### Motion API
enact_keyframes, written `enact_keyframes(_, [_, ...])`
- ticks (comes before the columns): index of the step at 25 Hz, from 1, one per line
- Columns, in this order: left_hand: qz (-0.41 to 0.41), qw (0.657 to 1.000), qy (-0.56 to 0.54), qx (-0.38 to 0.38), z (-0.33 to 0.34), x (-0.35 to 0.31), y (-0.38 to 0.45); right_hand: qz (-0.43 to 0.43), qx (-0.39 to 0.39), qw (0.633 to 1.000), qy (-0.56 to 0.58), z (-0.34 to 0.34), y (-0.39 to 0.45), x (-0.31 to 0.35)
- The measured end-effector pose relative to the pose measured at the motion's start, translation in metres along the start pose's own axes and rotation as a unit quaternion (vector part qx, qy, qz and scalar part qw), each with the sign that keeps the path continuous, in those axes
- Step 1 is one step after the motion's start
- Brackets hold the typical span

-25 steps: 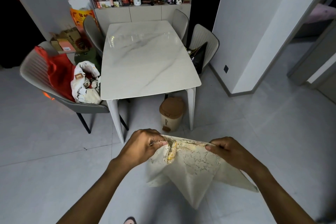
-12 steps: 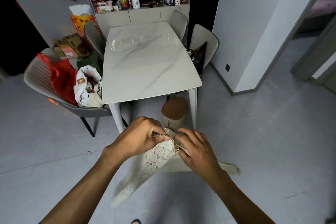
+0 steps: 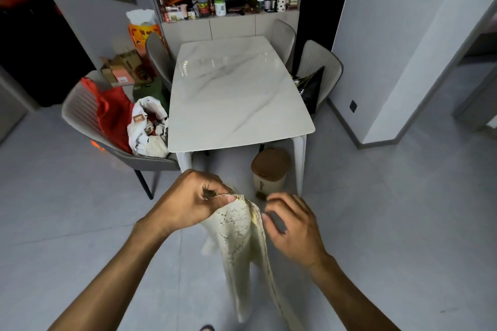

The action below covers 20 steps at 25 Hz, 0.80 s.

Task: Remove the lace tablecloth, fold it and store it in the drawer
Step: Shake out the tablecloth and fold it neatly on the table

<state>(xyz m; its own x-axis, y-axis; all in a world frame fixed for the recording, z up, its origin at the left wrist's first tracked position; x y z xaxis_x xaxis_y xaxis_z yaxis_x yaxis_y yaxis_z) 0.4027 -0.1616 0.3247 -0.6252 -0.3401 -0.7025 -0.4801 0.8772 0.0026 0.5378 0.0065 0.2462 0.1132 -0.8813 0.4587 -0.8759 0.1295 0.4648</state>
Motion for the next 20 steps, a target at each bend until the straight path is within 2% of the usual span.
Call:
enact_keyframes(4, [0.019,1.000,-0.013,0.011,0.006,-0.003,-0.003,0.047,0.061,0.995,0.063,0.026,-0.001,0.015])
enact_keyframes(9, [-0.004,0.999,-0.048,0.025,0.009,0.008,-0.007,0.045,0.099,0.992,-0.059,0.047,-0.016,0.016])
enact_keyframes(12, [-0.001,0.998,-0.052,0.036,0.010,0.009,-0.011,0.122,0.164,0.970,-0.131,0.058,-0.024,0.005])
enact_keyframes(14, [0.002,0.998,-0.052,0.037,0.009,0.010,-0.013,0.172,0.167,0.966,-0.094,0.055,-0.026,-0.008])
enact_keyframes(17, [0.003,0.998,-0.049,0.036,0.006,0.011,-0.015,0.201,0.156,0.967,-0.014,0.045,-0.022,-0.032])
enact_keyframes(20, [0.009,0.999,-0.026,0.037,0.005,0.008,-0.016,0.265,0.145,0.951,0.058,0.026,-0.009,-0.062])
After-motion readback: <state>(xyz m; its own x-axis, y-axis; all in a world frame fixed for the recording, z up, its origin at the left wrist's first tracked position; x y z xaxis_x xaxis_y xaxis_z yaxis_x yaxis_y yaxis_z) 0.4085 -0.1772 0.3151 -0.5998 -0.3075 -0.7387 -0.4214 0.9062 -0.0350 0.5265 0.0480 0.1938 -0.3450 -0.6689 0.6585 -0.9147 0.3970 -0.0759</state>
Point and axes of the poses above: each hand's wrist, its own y-axis towards the middle knuckle, its own z-axis out of the palm, x = y × z, the point moved 4 cm from there along y, towards the middle knuckle, and after that the axes turned 12 degrees about x, right-handed, at the moved point
